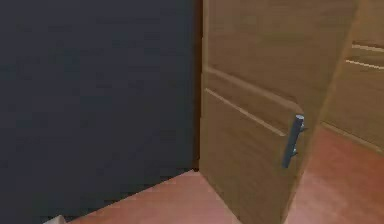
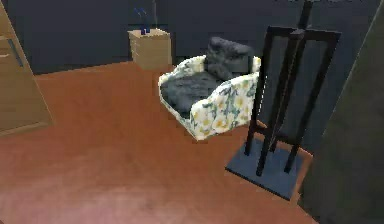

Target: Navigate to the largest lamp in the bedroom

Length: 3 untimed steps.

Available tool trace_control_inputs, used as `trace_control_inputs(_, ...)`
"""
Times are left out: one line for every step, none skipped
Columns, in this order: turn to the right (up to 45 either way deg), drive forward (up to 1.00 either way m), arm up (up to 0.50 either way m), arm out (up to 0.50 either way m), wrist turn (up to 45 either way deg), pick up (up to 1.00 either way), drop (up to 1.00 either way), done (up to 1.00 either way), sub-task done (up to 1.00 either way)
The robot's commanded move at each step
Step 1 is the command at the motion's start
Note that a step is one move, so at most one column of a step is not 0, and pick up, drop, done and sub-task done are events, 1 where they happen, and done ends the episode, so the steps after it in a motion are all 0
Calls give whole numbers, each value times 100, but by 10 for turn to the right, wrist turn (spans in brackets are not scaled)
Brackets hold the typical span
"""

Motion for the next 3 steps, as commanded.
trace_control_inputs(450, 0, 0, 0, 0, 0, 0, 0, 0)
trace_control_inputs(240, 0, 0, 0, 0, 0, 0, 0, 0)
trace_control_inputs(0, 100, 0, 0, 0, 0, 0, 0, 0)
